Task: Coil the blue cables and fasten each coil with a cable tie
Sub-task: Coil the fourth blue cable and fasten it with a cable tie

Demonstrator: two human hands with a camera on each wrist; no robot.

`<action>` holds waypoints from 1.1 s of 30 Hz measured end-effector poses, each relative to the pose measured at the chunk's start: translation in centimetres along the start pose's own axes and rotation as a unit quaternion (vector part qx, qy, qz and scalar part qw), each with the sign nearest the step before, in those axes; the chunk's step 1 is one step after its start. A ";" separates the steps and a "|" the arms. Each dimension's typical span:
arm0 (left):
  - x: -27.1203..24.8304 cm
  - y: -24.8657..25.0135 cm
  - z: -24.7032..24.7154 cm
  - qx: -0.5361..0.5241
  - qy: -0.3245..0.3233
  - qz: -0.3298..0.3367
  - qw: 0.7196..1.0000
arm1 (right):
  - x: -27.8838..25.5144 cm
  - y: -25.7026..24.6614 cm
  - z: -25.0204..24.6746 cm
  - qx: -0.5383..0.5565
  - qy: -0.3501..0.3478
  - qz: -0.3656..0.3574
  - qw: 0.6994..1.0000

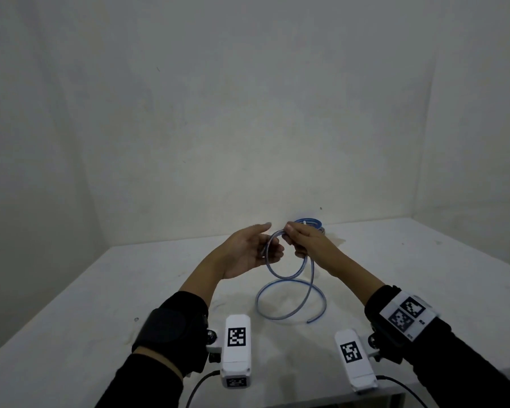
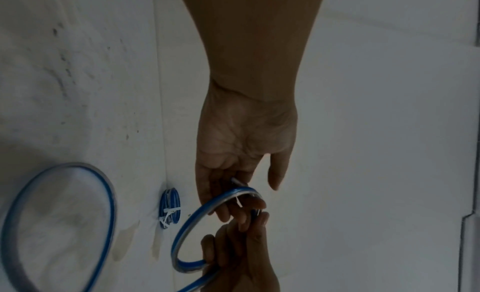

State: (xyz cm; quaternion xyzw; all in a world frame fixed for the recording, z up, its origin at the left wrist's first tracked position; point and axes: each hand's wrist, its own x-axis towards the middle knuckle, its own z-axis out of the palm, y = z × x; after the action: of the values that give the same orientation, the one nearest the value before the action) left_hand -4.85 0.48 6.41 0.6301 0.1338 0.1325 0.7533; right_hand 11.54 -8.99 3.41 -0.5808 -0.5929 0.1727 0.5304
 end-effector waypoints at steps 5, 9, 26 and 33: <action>-0.2 0.8 0.2 0.033 -0.046 -0.033 0.998 | 0.2 0.1 0.4 -0.010 -0.015 0.001 1.000; -0.4 1.2 0.4 0.086 -0.047 -0.060 0.993 | 0.1 0.5 0.8 -0.046 0.006 -0.011 0.999; 0.9 1.8 -1.2 -0.161 0.122 0.132 0.970 | -0.6 0.0 0.3 0.058 0.028 0.071 0.995; 1.6 3.2 -2.0 -0.243 0.209 0.237 0.917 | -1.2 -0.1 1.6 0.112 0.007 0.083 0.990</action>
State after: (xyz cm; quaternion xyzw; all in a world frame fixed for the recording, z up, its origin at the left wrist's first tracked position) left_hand -4.20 3.42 9.17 0.3993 0.0987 0.4642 0.7844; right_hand 9.91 -9.44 2.33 -0.5662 -0.5155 0.2778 0.5800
